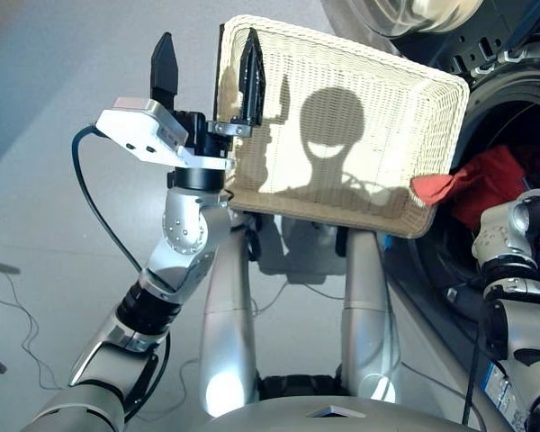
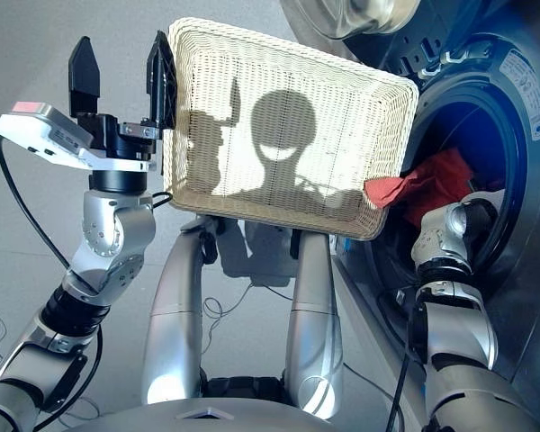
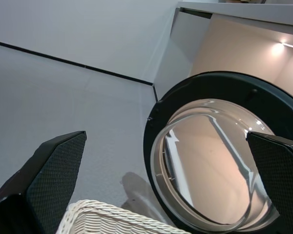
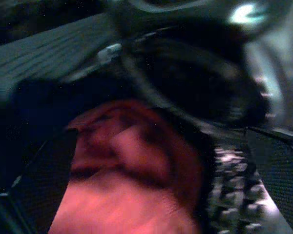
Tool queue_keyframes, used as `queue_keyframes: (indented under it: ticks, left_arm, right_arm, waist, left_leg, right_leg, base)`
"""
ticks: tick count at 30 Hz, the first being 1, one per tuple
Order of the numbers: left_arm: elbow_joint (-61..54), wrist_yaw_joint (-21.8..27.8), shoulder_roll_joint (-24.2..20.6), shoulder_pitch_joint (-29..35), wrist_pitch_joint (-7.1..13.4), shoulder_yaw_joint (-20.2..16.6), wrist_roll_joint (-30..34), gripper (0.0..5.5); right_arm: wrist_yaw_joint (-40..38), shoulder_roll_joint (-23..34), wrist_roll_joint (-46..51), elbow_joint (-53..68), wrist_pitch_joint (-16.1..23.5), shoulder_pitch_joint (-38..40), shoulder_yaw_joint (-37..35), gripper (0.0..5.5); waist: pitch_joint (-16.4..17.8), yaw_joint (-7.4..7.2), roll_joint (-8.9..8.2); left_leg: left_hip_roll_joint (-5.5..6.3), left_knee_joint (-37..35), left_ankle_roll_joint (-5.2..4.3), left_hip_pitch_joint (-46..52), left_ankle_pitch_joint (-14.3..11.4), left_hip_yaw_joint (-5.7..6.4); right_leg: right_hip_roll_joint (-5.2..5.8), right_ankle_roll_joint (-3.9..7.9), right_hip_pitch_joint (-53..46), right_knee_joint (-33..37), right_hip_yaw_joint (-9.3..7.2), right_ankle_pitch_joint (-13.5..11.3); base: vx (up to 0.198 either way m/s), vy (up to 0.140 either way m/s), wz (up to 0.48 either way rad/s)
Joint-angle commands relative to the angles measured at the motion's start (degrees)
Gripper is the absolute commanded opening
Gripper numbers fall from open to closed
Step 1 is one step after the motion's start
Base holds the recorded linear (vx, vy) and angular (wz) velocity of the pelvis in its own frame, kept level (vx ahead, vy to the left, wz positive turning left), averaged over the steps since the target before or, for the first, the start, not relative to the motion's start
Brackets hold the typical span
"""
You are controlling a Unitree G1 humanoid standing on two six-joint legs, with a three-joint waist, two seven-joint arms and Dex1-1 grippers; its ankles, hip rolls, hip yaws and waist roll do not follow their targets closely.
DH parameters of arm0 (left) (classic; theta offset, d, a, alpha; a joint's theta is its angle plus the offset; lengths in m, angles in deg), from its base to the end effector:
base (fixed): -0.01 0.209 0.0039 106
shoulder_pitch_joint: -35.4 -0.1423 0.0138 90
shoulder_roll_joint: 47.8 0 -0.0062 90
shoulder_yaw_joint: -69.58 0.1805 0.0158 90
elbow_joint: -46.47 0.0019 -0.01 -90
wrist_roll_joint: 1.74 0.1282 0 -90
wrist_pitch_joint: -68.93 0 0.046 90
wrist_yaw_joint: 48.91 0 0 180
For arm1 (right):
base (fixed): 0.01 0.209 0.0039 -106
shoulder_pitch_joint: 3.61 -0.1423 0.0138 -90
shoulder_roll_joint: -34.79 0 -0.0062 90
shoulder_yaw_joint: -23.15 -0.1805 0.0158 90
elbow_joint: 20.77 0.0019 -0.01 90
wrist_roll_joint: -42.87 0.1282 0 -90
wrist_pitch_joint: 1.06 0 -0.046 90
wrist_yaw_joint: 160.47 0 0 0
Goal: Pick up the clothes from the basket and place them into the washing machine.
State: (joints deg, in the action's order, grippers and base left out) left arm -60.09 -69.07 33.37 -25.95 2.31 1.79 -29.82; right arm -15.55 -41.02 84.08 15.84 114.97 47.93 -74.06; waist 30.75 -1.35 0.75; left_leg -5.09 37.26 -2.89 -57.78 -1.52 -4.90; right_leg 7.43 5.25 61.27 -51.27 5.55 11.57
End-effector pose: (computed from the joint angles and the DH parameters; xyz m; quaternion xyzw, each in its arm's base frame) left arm 0.2217 0.1199 0.1938 -0.1400 -0.4290 -0.1474 0.8802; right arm 0.2886 -0.2910 0.1174 0.1780 -0.1285 -0.4861 0.8459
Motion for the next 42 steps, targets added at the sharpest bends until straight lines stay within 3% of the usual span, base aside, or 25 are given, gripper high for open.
queue_keyframes:
  ticks: [1, 14, 28, 37, 38, 39, 40, 42]
  left_arm:
    - [-5.0, 1.9, 0.9, 0.2, 3.1, -1.5, 0.0, 5.5]
    - [-5.0, 5.0, 2.6, -2.0, 1.2, -1.8, -4.4, 5.5]
    - [-5.0, 4.3, 3.3, -2.3, 0.5, -1.2, -6.0, 5.5]
    - [-5.4, 3.7, 3.1, -2.0, 0.4, -1.0, -5.7, 5.5]
    - [-5.4, 3.7, 3.0, -1.9, 0.5, -0.9, -5.7, 5.5]
    - [-5.5, 3.8, 2.9, -1.8, 0.5, -1.0, -5.7, 5.5]
    - [-5.6, 3.7, 2.9, -1.7, 0.6, -0.9, -5.6, 5.5]
    - [-5.7, 3.7, 2.8, -1.6, 0.6, -0.9, -5.6, 5.5]
  right_arm:
    - [4.0, 0.0, 2.6, 4.2, 3.1, 0.9, 1.5, 5.5]
    - [17.7, -6.3, 7.8, 2.7, -4.3, 3.7, 13.1, 5.5]
    - [16.9, -8.0, 9.3, -13.5, -8.8, -3.0, 13.6, 5.5]
    - [14.8, -5.1, 11.5, -19.8, -9.1, -4.9, 10.0, 5.5]
    - [14.8, -4.8, 11.7, -19.9, -9.1, -5.0, 9.8, 2.42]
    - [14.8, -4.4, 11.8, -19.9, -9.0, -5.1, 9.7, 0.71]
    - [14.6, -4.0, 11.8, -19.7, -8.7, -5.3, 9.6, 0.0]
    - [14.5, -3.7, 11.6, -19.7, -8.7, -5.3, 9.7, 0.0]
  waist:
    - [-1.0, 0.22, -0.86]
    - [-1.0, 0.48, -1.67]
    - [-1.0, 1.44, -0.87]
    - [-1.0, 1.67, -0.32]
    - [-1.0, 1.67, -0.36]
    - [-1.0, 1.68, -0.38]
    - [-1.0, 1.65, -0.42]
    - [-1.0, 1.65, -0.46]
  left_leg:
    - [0.17, 8.9, 0.01, 2.2, -10.5, -1.24]
    - [-0.03, 9.2, -0.2, 1.6, -10.6, -1.28]
    - [0.07, 9.1, -0.32, 1.3, -10.7, -1.36]
    - [0.26, 8.8, -0.3, 1.5, -10.8, -1.36]
    - [0.29, 8.9, -0.31, 1.4, -10.8, -1.31]
    - [0.29, 8.8, -0.31, 1.5, -10.8, -1.3]
    - [0.3, 8.7, -0.27, 1.6, -10.8, -1.27]
    - [0.34, 8.7, -0.26, 1.6, -10.8, -1.26]
  right_leg:
    - [-0.56, -0.88, -2.0, 5.7, -2.67, -5.0]
    - [-0.6, -1.25, -1.6, 6.0, -2.79, -5.2]
    - [-0.41, -1.33, -1.6, 6.2, -3.24, -5.2]
    - [-0.19, -1.1, -1.4, 6.4, -3.19, -5.2]
    - [-0.16, -1.08, -1.5, 6.4, -3.18, -5.3]
    - [-0.12, -1.06, -1.5, 6.4, -3.2, -5.3]
    - [-0.13, -1.08, -1.6, 6.5, -3.23, -5.3]
    - [-0.13, -1.09, -1.5, 6.4, -3.24, -5.3]
  base:
    - [0.0, 0.0, 0.0]
    - [0.0, 0.0, 0.0]
    - [0.0, 0.0, 0.0]
    - [0.0, 0.0, 0.0]
    - [0.0, 0.0, 0.0]
    - [0.0, 0.0, 0.0]
    - [0.0, 0.0, 0.0]
    - [0.0, 0.0, 0.0]
